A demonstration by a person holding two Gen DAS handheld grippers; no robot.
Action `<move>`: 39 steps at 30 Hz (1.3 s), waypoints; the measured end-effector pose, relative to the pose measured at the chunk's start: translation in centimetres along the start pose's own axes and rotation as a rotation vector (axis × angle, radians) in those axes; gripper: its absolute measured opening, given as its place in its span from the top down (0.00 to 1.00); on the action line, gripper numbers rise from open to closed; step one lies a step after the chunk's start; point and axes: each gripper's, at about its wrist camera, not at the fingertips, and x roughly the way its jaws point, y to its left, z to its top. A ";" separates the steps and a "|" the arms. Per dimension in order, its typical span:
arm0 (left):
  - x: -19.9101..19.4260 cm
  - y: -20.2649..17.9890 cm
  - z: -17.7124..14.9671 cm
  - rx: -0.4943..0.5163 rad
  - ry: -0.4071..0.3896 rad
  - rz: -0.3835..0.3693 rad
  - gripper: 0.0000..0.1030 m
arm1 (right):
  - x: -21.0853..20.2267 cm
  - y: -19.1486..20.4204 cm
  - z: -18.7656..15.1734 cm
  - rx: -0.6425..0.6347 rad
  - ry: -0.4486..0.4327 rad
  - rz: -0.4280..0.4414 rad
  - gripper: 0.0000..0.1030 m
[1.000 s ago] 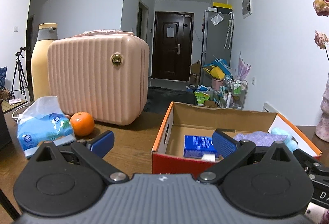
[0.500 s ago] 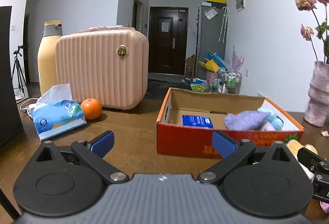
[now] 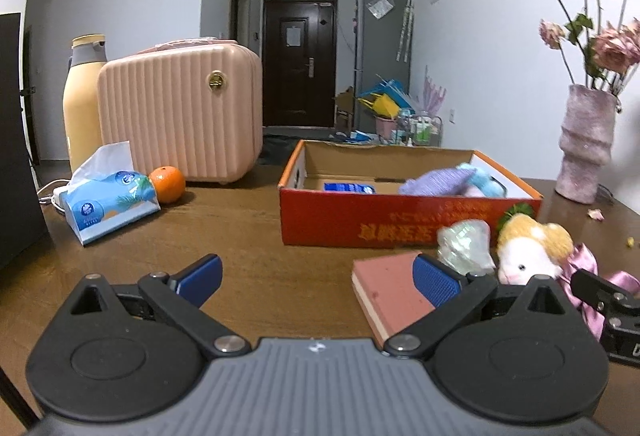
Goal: Organize soft objects
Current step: 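Withdraw both grippers from the box toward the remaining soft items, then grasp the pink satin scrunchie with the right gripper while the left approaches the pink sponge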
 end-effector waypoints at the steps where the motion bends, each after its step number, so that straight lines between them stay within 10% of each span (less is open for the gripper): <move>1: -0.2 -0.1 -0.1 0.003 0.002 -0.003 0.00 | -0.1 -0.2 -0.1 0.002 0.004 -0.001 0.00; 39: 2.1 -4.1 -1.5 0.051 0.149 -0.072 0.00 | 7.5 -7.5 -1.8 0.111 0.295 0.041 0.09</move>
